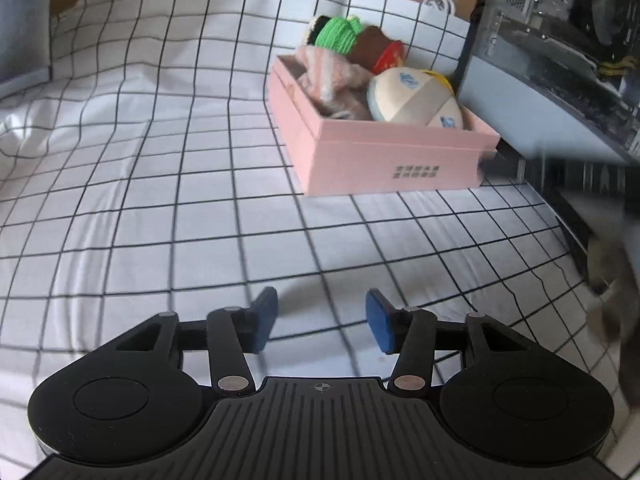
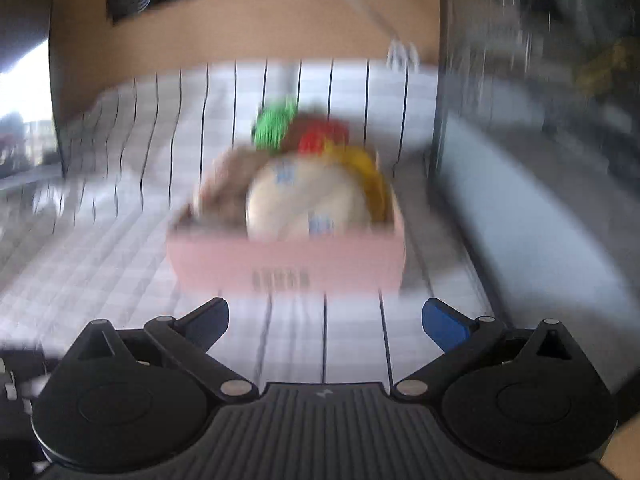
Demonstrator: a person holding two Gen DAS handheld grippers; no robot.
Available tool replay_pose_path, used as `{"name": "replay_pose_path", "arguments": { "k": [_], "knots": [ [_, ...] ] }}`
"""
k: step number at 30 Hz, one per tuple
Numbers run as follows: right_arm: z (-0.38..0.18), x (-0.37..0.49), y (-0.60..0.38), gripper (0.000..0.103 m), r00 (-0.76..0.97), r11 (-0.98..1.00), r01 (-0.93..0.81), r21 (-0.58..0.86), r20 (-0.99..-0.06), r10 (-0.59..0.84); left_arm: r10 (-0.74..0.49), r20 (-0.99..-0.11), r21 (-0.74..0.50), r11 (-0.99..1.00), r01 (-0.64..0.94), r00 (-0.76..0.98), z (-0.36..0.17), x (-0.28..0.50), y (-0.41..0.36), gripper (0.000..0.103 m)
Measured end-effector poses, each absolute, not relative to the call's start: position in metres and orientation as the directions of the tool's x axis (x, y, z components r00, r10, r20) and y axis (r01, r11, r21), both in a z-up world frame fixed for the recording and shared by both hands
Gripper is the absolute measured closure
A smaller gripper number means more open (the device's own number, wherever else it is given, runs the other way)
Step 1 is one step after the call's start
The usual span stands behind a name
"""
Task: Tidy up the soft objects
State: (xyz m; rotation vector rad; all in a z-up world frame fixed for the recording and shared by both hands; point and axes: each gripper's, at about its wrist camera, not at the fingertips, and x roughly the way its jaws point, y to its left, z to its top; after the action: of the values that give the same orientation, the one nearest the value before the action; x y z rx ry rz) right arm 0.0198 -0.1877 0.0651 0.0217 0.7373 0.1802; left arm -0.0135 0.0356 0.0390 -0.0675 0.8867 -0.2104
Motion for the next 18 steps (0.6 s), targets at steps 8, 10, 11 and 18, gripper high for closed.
{"name": "replay_pose_path", "arguments": {
  "k": [8,10,11,18],
  "knots": [
    [0.03,0.026,-0.204,0.0,0.653,0.987,-0.138,0.082,-0.741,0.153,-0.059,-0.681,-0.008,0.997,0.074,0.73,0.021,-0.034,-0.013,0.03],
    [0.021,0.029,-0.207,0.0,0.633,0.988,-0.126,0.09,-0.76,0.15,-0.039,-0.669,-0.016,0.999,0.039,0.742,0.019,-0.034,-0.014,0.03],
    [0.02,0.028,-0.205,0.0,0.648,0.99,-0.13,0.063,-0.75,0.133,-0.033,-0.664,-0.017,0.999,0.029,0.747,0.019,-0.033,-0.013,0.03],
    [0.013,0.021,-0.205,0.0,0.7,0.988,-0.143,0.056,-0.7,0.141,0.023,-0.643,0.018,1.0,-0.015,0.765,0.013,-0.02,-0.012,0.029]
  ]
}}
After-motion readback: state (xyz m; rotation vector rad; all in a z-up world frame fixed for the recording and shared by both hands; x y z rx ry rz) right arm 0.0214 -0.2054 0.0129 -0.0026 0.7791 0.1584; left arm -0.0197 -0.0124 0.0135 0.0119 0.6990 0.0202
